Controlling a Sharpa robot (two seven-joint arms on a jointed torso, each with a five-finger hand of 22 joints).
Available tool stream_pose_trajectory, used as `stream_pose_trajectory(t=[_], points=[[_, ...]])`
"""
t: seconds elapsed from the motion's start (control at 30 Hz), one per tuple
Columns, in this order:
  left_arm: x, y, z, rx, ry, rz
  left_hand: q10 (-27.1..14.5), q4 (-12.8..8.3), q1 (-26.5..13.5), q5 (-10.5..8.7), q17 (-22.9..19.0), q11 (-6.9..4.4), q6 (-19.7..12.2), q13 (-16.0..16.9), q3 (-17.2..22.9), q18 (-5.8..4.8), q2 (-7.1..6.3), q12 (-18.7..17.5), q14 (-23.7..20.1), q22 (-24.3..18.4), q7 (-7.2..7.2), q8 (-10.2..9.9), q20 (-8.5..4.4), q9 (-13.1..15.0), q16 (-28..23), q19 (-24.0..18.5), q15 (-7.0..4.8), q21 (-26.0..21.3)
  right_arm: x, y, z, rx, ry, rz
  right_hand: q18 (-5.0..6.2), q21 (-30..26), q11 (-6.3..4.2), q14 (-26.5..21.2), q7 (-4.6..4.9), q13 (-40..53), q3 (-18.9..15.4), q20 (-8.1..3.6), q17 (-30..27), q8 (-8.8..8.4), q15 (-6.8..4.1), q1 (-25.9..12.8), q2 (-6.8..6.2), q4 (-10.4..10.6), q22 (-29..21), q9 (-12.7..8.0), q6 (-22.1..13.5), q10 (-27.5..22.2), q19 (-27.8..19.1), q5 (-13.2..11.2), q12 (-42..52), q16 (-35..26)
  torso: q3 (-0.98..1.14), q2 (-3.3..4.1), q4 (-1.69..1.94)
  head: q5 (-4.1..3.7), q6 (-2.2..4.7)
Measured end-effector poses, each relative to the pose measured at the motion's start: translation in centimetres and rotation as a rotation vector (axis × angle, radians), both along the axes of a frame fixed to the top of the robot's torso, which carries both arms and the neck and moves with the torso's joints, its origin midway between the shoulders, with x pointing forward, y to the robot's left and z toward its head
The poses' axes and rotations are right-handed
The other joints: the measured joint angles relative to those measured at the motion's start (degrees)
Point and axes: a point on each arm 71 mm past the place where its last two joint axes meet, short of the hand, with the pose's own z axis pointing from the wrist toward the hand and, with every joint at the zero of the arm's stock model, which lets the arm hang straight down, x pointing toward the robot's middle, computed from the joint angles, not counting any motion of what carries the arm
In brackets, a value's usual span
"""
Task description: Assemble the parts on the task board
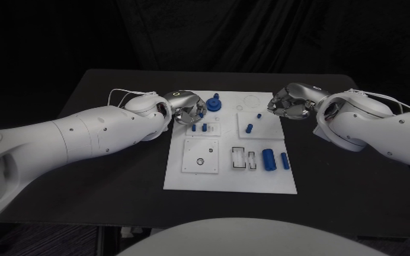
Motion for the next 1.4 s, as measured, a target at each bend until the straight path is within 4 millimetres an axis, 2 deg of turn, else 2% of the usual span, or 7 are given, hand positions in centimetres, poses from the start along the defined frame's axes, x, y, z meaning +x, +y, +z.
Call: stream_pose_trajectory(t=[0.73,0.9,1.0,1.13,1.23,1.4], points=[[0.08,-0.22,-0.3,0.008,0.017,0.004,0.2,0.0,0.1,0.0,-0.4,-0.16,0.1,-0.3,0.0,0.01,-0.07,-0.2,-0.3,0.0,-0.06,0.0,0.19,-0.2,-0.2,-0.2,-0.14,-0.3,0.01,0.09,-0.01,0.0,0.0,0.001,0.0,0.0,0.0,0.0,0.0,0.0,0.2,0.0,0.0,0.0,0.0,0.0,0.0,-0.2,0.0,0.0,0.0,0.0,0.0,0.0,0.0,0.0,-0.02,-0.01,-0.01,-0.08,0.0],[0.05,-0.2,-0.43,0.01,0.02,0.004,-0.1,-0.2,0.1,0.0,-0.9,0.17,-0.8,-1.0,0.9,0.01,-0.07,-1.0,-0.8,0.0,0.92,-3.6,0.21,-4.1,-0.2,-0.6,0.0,-0.8,0.02,0.1,-0.01,0.0,0.0,0.001,0.0,0.0,0.0,0.0,0.0,0.0,0.2,0.0,0.0,0.0,0.0,0.0,0.0,-0.2,0.0,0.0,0.0,0.0,0.0,0.0,0.0,0.0,-0.01,0.01,0.03,-0.15,0.0],[0.02,0.04,-0.77,0.018,0.028,0.009,-0.9,-0.5,-0.4,-0.22,-1.1,0.57,-3.1,-1.2,1.5,0.01,-0.52,-1.1,-1.0,0.0,0.51,-5.6,0.4,-7.6,-0.2,-0.8,0.2,-0.9,0.02,0.1,-0.01,0.0,0.0,0.001,0.0,0.0,0.0,0.0,0.0,0.0,0.2,0.0,0.0,0.0,0.0,0.0,0.0,-0.2,0.0,0.0,0.0,0.0,0.0,0.0,0.0,0.0,-0.01,0.01,0.03,-0.15,0.0],[0.03,0.38,-0.98,0.025,0.035,0.018,-1.7,-0.5,-0.9,-0.22,-1.5,0.97,-6.9,-1.2,2.4,0.01,-0.97,-1.3,-1.4,0.0,-0.04,-5.8,0.61,-12.1,-0.2,-1.0,0.6,-1.2,0.02,0.09,-0.01,0.0,0.0,0.001,0.0,0.0,0.0,0.0,0.0,0.0,0.2,0.0,0.0,0.0,0.0,0.0,0.0,-0.2,0.0,0.0,0.0,0.0,0.0,0.0,0.0,0.0,-0.01,0.0,0.04,-0.16,0.0],[0.06,0.45,-0.97,0.026,0.036,0.021,-2.2,-0.8,-0.8,-0.49,-1.9,1.29,-10.8,-1.5,2.7,0.01,-1.31,-1.3,-1.7,0.0,-0.97,-5.8,0.83,-15.7,-0.2,-1.2,0.83,-1.4,0.02,0.08,-0.01,0.0,0.0,0.001,0.0,0.0,0.0,0.0,0.0,0.0,0.2,0.0,0.0,0.0,0.0,0.0,0.0,-0.2,0.0,0.0,0.0,0.0,0.0,0.0,0.0,0.0,-0.01,-0.01,0.04,-0.14,0.0],[0.08,0.6,-0.96,0.027,0.035,0.024,-3.9,-0.8,-0.9,-0.73,-2.4,1.69,-15.0,-1.7,2.7,0.02,-1.54,-2.0,-2.0,0.0,-2.57,-5.8,1.23,-18.7,-0.5,-1.6,1.12,-1.8,0.02,0.07,-0.02,0.0,0.0,0.001,0.0,0.0,0.0,0.0,0.0,0.0,0.2,0.0,0.0,0.0,0.0,0.0,0.0,-0.2,0.0,0.0,0.0,0.0,0.0,0.0,0.0,0.0,-0.01,-0.01,0.06,-0.08,0.0]])
